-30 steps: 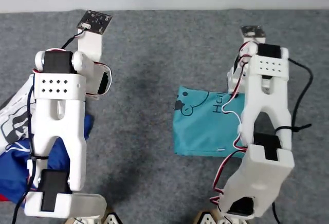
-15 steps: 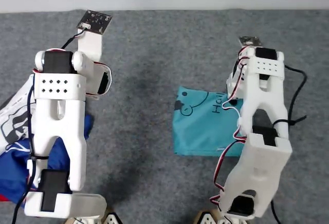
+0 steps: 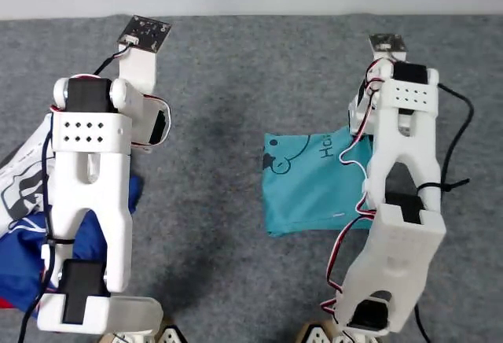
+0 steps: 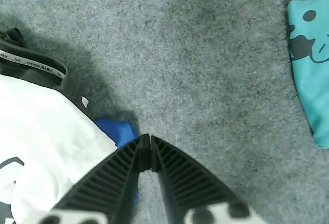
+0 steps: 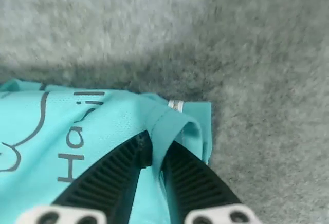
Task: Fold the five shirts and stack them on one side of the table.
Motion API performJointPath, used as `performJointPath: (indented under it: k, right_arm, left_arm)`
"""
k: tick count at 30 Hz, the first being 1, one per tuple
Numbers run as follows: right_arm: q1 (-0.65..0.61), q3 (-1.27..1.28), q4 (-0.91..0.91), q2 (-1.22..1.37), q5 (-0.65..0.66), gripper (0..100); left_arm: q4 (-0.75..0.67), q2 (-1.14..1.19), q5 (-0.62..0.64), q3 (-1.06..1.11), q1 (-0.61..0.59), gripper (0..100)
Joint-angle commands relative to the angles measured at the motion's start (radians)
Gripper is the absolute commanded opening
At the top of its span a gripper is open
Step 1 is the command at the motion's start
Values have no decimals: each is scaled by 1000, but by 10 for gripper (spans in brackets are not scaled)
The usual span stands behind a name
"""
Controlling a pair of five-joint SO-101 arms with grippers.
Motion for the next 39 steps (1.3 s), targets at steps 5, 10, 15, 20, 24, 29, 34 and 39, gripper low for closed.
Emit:
performJointPath:
  k: [5, 10, 15, 20, 24, 29, 34, 39]
  right_arm:
    - [45, -63, -47, 7, 54, 13]
    - [44, -64, -19, 7, 54, 31]
    - [19, -140, 128, 7, 49, 207]
    - [-18, -206, 297, 7, 46, 265]
    - [-24, -192, 331, 18, 2, 266]
    - [-30, -172, 315, 105, -21, 266]
    - [-24, -172, 228, 246, -80, 265]
    - [-39, -173, 200, 348, -84, 262]
  left_arm:
    - [20, -37, -11, -4, 0, 6]
    - [18, -35, -11, -4, 0, 6]
    - [18, -35, -11, -4, 0, 6]
    - [18, -35, -11, -4, 2, 6]
    - [18, -35, -11, -4, 2, 6]
    - [18, -35, -11, -2, 2, 6]
    - [18, -35, -9, -2, 2, 6]
    - [18, -35, -9, -2, 2, 6]
